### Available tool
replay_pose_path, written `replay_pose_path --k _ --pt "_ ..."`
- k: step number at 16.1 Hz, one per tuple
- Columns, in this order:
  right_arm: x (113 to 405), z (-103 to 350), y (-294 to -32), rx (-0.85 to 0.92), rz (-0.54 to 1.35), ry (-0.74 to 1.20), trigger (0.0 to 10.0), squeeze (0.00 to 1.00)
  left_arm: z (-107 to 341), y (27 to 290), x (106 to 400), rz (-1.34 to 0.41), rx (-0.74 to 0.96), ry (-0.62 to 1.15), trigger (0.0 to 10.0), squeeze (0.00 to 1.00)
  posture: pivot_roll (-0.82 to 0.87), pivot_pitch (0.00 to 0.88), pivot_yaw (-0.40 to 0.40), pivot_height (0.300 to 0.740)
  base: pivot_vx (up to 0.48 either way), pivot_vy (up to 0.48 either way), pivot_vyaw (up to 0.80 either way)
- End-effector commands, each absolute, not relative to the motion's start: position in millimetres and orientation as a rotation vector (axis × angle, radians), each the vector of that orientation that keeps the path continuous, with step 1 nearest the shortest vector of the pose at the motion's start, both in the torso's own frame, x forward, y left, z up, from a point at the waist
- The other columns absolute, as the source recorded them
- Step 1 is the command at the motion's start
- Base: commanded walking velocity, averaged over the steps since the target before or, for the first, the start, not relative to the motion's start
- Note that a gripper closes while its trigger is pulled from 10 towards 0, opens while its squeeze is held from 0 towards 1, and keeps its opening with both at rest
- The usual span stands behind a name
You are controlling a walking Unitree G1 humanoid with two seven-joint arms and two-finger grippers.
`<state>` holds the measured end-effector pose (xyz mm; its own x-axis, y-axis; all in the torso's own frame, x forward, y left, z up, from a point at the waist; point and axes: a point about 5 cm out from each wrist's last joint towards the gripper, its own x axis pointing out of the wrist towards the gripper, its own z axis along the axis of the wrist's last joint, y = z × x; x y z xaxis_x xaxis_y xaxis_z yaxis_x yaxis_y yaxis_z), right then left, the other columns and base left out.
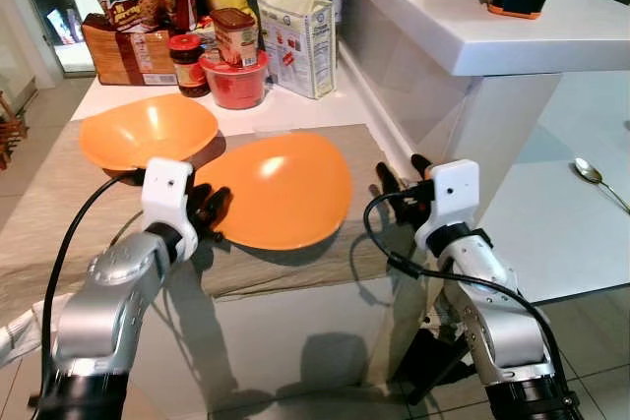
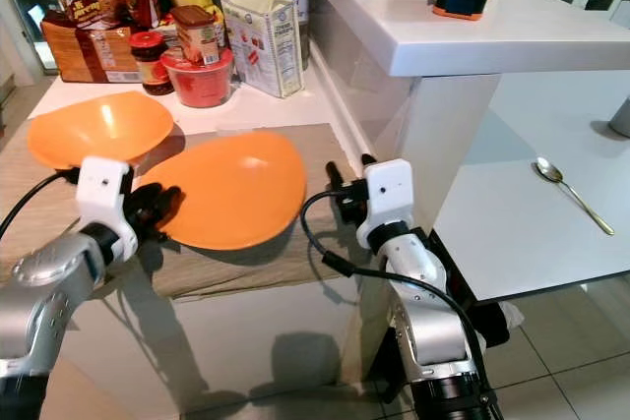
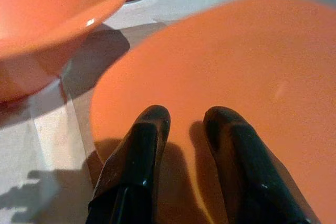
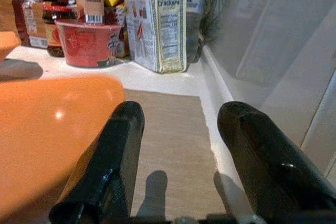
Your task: Setting the table
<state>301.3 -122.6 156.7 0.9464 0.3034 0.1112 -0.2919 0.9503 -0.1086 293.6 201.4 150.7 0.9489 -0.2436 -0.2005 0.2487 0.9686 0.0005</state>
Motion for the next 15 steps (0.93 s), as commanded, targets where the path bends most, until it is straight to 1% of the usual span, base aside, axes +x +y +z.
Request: replay_pose_path --k 1,5,9,13,15 --pt "299 158 -121 -0.093 0.325 -0.126 10.0 0.00 130 203 288 -0.242 0.010 0.296 10.0 0.00 -0.02 0.000 -0.027 0.740 0.000 0.000 0.00" --pt "301 159 -119 -0.092 0.343 -0.124 10.0 0.00 118 204 288 -0.236 0.002 0.317 10.0 0.00 -0.02 0.000 -0.031 0.740 0.000 0.000 0.00" --pt "304 160 -111 -0.032 0.407 -0.094 10.0 0.00 117 203 292 -0.243 0.005 0.310 10.0 0.00 -0.03 0.000 -0.034 0.740 0.000 0.000 0.00" --pt "318 162 -99 0.089 0.462 -0.056 10.0 0.00 116 200 293 -0.251 0.000 0.302 10.0 0.00 -0.01 0.000 -0.033 0.740 0.000 0.000 0.00" --pt "329 167 -89 0.205 0.478 -0.030 10.0 0.00 118 199 295 -0.255 -0.001 0.294 10.0 0.00 -0.01 0.000 -0.029 0.740 0.000 0.000 0.00"
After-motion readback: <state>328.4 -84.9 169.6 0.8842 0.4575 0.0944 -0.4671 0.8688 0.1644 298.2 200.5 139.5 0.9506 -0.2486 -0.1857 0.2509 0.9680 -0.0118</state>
